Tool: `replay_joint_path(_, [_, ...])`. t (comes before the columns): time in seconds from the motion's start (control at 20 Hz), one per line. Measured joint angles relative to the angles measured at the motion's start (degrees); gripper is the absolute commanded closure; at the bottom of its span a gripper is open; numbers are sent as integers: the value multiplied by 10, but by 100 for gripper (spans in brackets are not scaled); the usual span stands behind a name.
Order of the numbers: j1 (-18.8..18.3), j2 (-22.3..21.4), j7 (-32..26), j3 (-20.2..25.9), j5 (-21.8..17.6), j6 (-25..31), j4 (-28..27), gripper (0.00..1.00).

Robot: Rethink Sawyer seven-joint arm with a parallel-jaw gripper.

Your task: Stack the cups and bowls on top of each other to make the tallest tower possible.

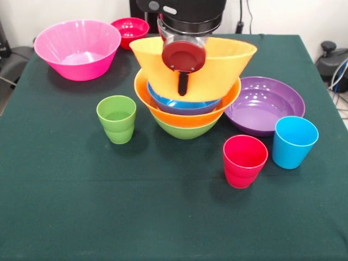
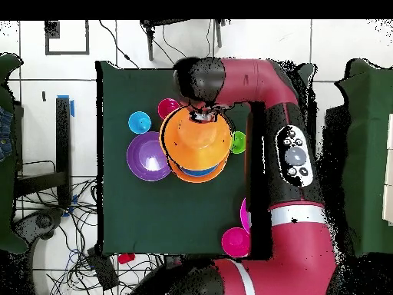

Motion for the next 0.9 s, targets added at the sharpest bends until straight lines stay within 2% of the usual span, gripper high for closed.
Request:
replay_joint_path(0.5, [41,0,0,-75,-28,0,2,100])
replay_joint_path(0.9, [58,0,0,-109,-26,3,2,100])
